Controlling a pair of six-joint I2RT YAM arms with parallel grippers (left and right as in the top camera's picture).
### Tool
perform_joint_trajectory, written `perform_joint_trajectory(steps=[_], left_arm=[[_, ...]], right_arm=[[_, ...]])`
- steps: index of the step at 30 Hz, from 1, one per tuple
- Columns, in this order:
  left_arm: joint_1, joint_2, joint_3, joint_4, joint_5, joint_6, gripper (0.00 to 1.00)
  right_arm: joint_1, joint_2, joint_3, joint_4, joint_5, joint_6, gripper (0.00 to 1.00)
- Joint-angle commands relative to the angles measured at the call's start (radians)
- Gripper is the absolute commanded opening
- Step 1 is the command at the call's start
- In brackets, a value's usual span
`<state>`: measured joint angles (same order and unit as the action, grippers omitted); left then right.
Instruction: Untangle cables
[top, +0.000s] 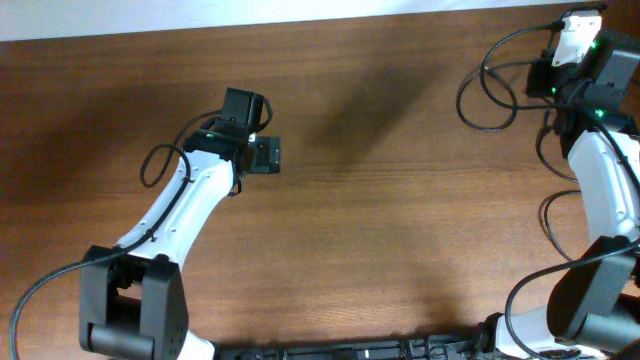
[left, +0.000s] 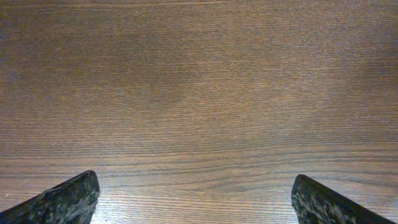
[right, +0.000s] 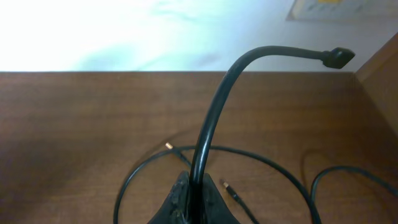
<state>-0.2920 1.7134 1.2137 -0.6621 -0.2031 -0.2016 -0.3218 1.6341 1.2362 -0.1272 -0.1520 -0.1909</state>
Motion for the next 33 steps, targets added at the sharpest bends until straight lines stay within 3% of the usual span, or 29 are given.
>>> perform_joint_trajectory(steps=[1,14,15,17,19,26,33], left_arm=[[0.006,0.008,0.005,0.001,-0.014,0.016,0.99],[0.006,0.008,0.005,0.001,-0.014,0.016,0.99],[0.006,0.008,0.005,0.001,-0.014,0.016,0.99],[0.006,0.008,0.005,0.001,-0.014,0.016,0.99],[0.006,0.008,0.005,0.001,-0.014,0.016,0.99],[0.006,0.008,0.005,0.001,-0.014,0.016,0.99],[0.006,0.008,0.005,0.001,-0.014,0.016,0.99]], right_arm=[[0.008,0.040,0.013,-0.027,-0.026,0.006,0.04],[0.043,0.103,0.013,-0.181,-0.139,0.005,0.04],[0.047,0.103,0.013,-0.184,-0.126,0.005,0.12],[0.047,0.103,0.013,-0.184,-0.097,0.005,0.65],[0.045,0.102,0.013,-0.184,-0.092,0.006,0.99],[0.048,0.040,0.013,-0.257,-0.091,0.006,0.99],[0.048,-0.206,0.013,-0.406,-0.103,0.017,0.99]])
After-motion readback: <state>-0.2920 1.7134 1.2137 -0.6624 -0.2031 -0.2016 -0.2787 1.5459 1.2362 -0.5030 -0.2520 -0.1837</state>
